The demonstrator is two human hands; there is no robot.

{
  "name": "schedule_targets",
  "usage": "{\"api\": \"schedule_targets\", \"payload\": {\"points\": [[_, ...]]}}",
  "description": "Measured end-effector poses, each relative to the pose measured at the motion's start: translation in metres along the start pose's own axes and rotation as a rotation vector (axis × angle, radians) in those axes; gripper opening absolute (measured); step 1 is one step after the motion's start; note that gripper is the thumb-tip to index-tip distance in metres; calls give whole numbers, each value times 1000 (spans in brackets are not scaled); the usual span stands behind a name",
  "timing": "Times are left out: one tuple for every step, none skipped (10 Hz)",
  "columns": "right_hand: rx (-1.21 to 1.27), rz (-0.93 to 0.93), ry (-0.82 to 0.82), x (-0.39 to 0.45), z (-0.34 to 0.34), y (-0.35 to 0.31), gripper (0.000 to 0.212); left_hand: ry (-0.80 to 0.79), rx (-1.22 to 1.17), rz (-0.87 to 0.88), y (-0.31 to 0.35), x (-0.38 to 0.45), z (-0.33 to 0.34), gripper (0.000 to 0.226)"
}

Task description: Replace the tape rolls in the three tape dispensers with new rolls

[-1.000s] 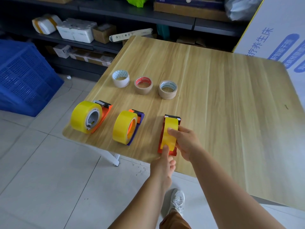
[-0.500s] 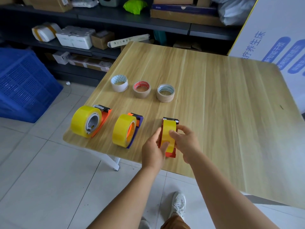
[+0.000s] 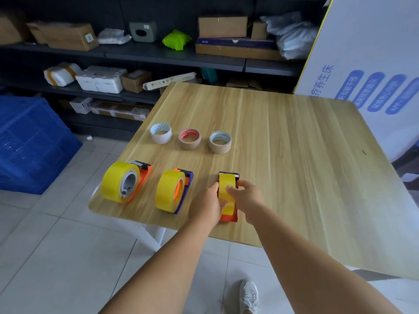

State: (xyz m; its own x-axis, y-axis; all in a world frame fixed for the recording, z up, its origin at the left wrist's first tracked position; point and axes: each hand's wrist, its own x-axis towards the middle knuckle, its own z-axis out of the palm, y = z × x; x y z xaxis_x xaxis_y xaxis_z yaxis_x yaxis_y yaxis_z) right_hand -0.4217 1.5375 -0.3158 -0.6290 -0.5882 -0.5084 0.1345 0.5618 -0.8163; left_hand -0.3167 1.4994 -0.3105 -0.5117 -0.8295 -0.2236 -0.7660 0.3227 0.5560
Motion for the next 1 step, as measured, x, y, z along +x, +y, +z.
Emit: {"api": "schedule_targets", "payload": {"points": [[-213,-84,-13,-19,-12,-10,47,-66,192,12,2,2,-9,73]]}}
